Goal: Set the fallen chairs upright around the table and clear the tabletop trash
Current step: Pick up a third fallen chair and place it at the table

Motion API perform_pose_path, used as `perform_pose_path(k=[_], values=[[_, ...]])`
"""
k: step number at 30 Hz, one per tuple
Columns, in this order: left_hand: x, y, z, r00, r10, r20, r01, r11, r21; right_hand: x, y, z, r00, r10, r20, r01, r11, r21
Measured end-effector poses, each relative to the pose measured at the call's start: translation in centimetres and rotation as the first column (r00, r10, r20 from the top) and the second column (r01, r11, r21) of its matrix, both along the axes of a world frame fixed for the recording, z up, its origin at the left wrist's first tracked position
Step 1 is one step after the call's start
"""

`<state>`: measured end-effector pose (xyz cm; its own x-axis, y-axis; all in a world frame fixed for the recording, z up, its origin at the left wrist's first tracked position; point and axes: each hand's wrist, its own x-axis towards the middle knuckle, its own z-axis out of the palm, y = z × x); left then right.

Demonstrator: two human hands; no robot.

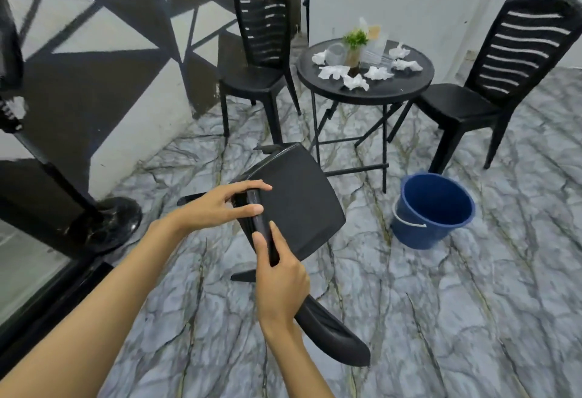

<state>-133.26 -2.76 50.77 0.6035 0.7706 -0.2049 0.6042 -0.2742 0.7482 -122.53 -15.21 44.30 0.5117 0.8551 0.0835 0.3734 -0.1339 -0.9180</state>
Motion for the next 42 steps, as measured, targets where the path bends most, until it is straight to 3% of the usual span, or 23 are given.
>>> perform_pose_path(k=[7, 11, 21, 27, 33, 39, 42], values=[[-4.8, 5.8, 2.0, 0.997, 0.007, 0.077, -0.009, 1.000, 0.026, -4.0, 5.7, 4.4, 0.997, 0.077, 0.019, -0.074, 0.986, -0.152], [-7.8, 9.6, 1.8, 0.989, -0.013, 0.149, 0.005, 0.999, 0.053, -6.5, 9.0, 5.9, 0.998, 0.046, 0.030, -0.040, 0.982, -0.184], [-13.8, 19.1, 3.5, 0.973, -0.174, 0.149, 0.165, 0.984, 0.067, -12.1, 16.7, 8.7, 0.999, 0.006, 0.045, 0.004, 0.978, -0.208], [-17.1, 23.5, 3.8, 0.975, -0.162, 0.153, 0.172, 0.984, -0.052, -11.3, 18.1, 8.3, 0.951, 0.263, -0.165, -0.281, 0.955, -0.099], [-20.5, 26.7, 4.0, 0.979, -0.049, 0.196, 0.083, 0.981, -0.173, -6.1, 14.7, 4.4, 0.876, 0.364, -0.317, -0.431, 0.886, -0.172], [-22.7, 29.2, 4.0, 0.957, 0.055, 0.286, 0.019, 0.968, -0.252, -7.2, 15.0, 3.2, 0.914, 0.289, -0.284, -0.348, 0.919, -0.184], [-23.9, 31.2, 4.1, 0.962, 0.019, 0.272, 0.049, 0.970, -0.239, -8.3, 15.9, 2.6, 0.966, 0.132, -0.223, -0.173, 0.969, -0.175]])
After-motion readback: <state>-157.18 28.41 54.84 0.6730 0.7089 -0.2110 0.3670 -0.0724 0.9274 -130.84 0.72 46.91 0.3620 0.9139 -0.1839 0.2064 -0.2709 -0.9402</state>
